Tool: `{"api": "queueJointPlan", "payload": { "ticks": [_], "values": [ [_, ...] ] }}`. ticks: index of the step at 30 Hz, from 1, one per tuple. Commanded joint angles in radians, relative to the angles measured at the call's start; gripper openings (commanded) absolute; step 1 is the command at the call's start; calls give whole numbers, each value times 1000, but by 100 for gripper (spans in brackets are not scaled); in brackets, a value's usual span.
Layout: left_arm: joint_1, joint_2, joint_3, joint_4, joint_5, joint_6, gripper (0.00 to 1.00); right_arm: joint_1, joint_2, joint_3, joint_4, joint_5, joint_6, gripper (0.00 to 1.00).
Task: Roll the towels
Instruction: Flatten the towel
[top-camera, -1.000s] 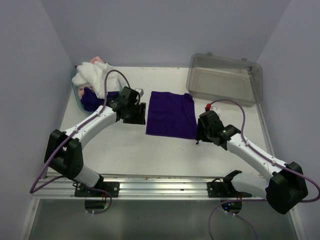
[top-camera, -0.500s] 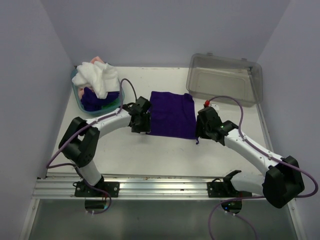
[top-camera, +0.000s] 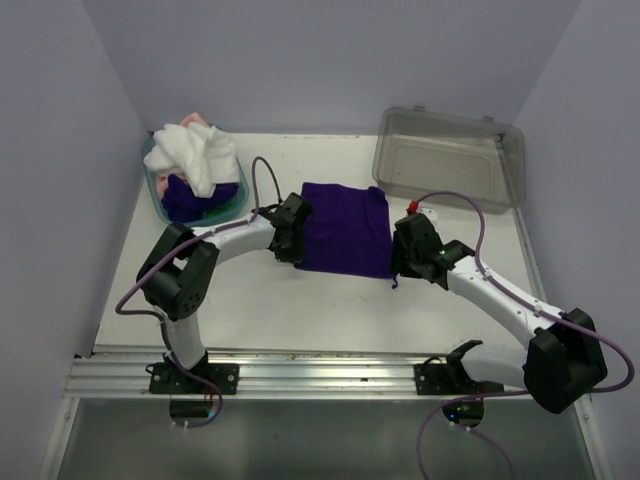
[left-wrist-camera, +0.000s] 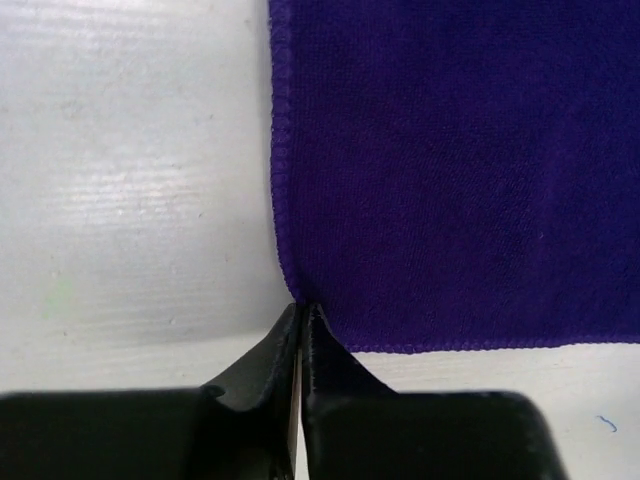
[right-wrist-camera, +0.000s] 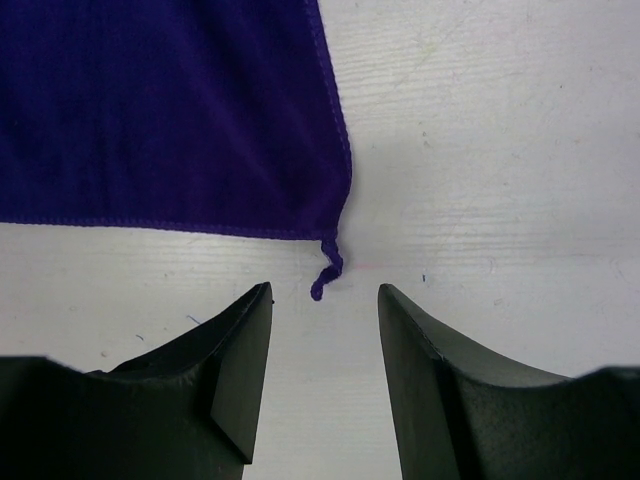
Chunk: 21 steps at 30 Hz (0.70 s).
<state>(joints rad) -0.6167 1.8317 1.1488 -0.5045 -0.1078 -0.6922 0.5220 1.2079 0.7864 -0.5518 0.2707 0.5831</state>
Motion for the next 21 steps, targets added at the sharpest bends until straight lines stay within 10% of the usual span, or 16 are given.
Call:
{"api": "queueJointPlan", "payload": {
  "ticks": [1,21],
  "values": [
    [-6,49,32,17,-3,-20,0,-13,18,28,18,7,-6,51],
    [-6,-319,-290,26,42,-115,0,-42,176,-22,138,-176,38,49]
  ]
}}
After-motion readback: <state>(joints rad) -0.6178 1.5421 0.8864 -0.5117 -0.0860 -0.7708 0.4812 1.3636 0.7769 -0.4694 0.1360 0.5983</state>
